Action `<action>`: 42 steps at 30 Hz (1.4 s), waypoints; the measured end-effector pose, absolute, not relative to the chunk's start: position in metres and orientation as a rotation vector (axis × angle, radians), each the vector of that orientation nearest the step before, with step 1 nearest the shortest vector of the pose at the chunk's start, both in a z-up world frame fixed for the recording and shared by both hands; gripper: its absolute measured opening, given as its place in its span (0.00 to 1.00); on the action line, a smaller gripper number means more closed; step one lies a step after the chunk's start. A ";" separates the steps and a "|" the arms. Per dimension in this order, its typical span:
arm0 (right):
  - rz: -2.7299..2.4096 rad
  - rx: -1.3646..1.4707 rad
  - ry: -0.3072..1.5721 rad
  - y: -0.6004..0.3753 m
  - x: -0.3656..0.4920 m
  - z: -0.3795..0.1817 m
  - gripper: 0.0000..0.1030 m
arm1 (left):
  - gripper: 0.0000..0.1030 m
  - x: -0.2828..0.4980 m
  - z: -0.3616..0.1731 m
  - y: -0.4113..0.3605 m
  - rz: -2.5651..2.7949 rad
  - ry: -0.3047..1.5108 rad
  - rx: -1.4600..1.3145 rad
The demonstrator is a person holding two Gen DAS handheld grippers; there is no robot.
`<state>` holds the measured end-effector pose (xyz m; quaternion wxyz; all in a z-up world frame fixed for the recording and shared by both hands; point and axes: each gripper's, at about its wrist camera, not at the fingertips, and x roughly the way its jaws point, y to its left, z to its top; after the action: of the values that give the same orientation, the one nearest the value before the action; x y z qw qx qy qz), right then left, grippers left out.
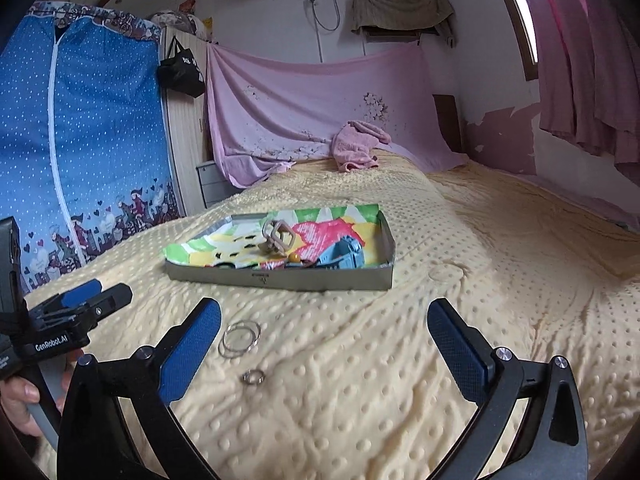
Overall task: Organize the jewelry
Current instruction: 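Withdraw both open tools from the tray toward the remaining silver rings, then grasp the large silver hoop rings with the left tool while the right tool grasps the small ring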
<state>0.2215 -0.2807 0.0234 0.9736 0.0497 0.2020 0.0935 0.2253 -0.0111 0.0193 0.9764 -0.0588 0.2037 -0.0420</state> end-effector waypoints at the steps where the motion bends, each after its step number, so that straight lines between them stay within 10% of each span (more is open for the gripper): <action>1: 0.191 0.101 0.412 -0.282 0.217 0.022 0.99 | 1.00 0.223 0.018 -0.012 -0.087 0.414 -0.111; 24: 0.219 -0.030 0.563 -0.253 0.229 0.000 0.97 | 1.00 0.251 -0.002 -0.011 -0.157 0.586 -0.082; 32: 0.290 -0.048 0.652 -0.237 0.249 -0.016 0.61 | 0.82 0.276 -0.013 -0.017 -0.248 0.649 -0.097; 42: 0.358 -0.152 0.767 -0.200 0.269 -0.042 0.48 | 0.57 0.303 -0.031 -0.024 -0.370 0.745 -0.169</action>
<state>0.2689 -0.2005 -0.0422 0.9091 -0.0736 0.3717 0.1733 0.3027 -0.0238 -0.0312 0.9112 -0.0818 0.3616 -0.1795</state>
